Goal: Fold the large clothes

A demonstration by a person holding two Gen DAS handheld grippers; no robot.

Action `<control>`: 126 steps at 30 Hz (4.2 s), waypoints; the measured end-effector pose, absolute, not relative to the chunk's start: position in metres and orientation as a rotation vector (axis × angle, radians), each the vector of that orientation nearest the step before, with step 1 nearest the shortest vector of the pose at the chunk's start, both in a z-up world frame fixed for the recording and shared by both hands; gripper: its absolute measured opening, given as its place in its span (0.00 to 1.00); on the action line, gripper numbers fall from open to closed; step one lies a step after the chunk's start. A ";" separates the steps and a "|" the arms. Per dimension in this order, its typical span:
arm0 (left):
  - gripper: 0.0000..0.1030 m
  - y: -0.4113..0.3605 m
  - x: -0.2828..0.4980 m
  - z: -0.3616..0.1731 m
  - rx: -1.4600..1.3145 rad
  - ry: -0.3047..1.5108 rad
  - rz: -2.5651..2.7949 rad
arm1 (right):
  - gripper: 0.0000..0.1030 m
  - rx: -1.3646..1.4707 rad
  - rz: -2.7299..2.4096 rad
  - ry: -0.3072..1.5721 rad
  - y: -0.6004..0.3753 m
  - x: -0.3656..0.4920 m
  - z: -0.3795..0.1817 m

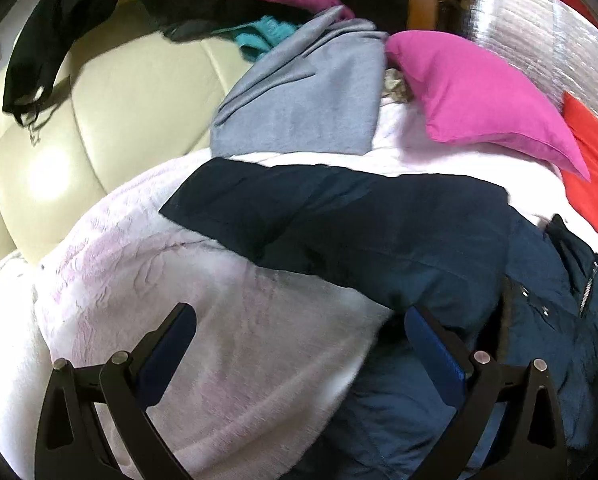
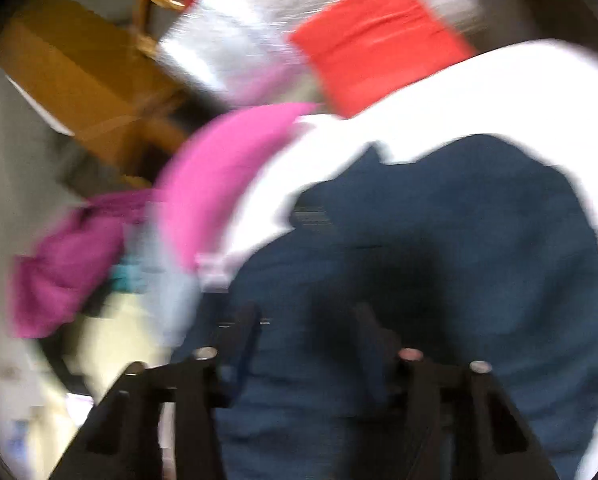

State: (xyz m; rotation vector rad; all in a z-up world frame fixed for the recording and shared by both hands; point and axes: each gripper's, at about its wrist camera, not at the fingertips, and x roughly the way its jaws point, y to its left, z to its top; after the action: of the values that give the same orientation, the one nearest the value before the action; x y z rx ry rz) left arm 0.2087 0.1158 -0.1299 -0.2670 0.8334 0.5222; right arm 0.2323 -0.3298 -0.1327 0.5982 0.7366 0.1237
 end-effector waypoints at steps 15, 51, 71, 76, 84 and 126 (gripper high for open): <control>1.00 0.239 0.214 -0.154 -0.718 0.840 0.514 | 0.49 0.465 0.032 0.800 -0.330 0.225 -0.137; 0.08 0.259 0.235 -0.145 -0.812 0.686 0.402 | 0.59 0.525 0.175 0.719 -0.303 0.163 -0.144; 0.06 0.030 0.225 -0.078 -0.327 0.575 -0.098 | 0.59 0.621 0.084 0.634 -0.366 0.130 -0.138; 0.06 -0.027 0.220 -0.099 -0.228 0.644 -0.227 | 0.59 0.638 0.066 0.634 -0.376 0.130 -0.142; 0.06 -0.092 0.219 -0.144 -0.021 0.918 -0.421 | 0.60 0.653 0.049 0.631 -0.385 0.127 -0.141; 0.65 0.092 0.270 -0.143 -0.287 0.989 -0.079 | 0.13 0.629 0.169 0.548 -0.350 0.229 -0.096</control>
State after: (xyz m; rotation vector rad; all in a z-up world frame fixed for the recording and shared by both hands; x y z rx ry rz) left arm 0.2698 0.0922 -0.1433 -0.2866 0.9895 -0.0791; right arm 0.2291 -0.3504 -0.0960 0.6291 0.5478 0.1693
